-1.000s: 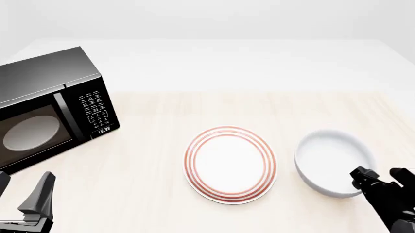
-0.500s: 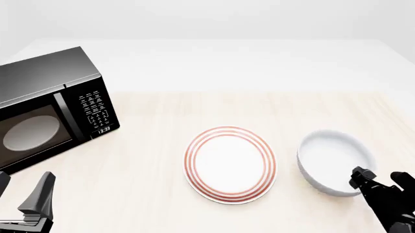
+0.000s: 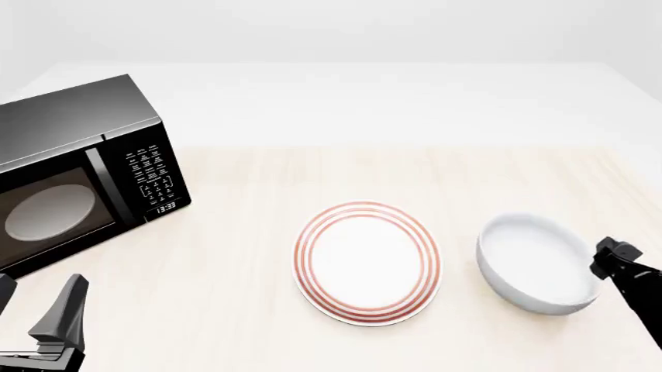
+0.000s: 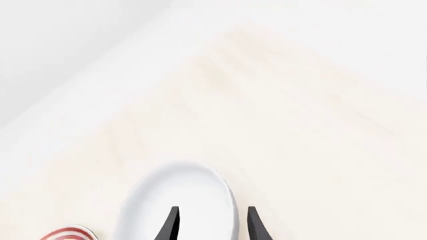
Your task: Put the white bowl to the right of the plate.
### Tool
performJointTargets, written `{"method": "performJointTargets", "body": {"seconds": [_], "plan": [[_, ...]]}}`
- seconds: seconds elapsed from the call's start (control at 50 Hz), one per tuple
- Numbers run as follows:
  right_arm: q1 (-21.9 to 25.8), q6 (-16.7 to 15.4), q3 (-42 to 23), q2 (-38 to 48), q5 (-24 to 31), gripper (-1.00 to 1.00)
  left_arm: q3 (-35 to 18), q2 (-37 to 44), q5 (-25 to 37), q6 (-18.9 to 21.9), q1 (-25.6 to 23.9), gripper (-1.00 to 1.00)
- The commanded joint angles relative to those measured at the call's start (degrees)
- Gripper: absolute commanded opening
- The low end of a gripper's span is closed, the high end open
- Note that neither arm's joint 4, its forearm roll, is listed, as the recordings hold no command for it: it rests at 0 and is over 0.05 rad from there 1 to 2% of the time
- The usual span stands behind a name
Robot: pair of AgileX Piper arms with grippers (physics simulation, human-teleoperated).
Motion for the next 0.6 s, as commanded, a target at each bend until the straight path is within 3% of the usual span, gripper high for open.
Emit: {"method": "performJointTargets", "body": {"seconds": [0.02,0.1,0.22,0.42,0.54,0.6], "plan": [[1.57,-3.98,-6.60,-19.95,22.31,1.00,0.00,0.00,0.00,0.00,0.00,1.00],[4.09,-6.16,-10.61,-25.09,29.54,1.00,0.00,0.00,0.00,0.00,0.00,1.00],[7.18,-8.40,-14.37,-29.71,35.13,1.00,0.00,0.00,0.00,0.00,0.00,1.00],[11.57,-10.71,-17.83,-34.54,39.64,1.00,0.00,0.00,0.00,0.00,0.00,1.00],[14.27,-10.90,-17.00,-35.85,39.44,1.00,0.00,0.00,0.00,0.00,0.00,1.00],[15.37,-10.50,-16.62,-39.66,42.49,1.00,0.00,0.00,0.00,0.00,0.00,1.00]]}}
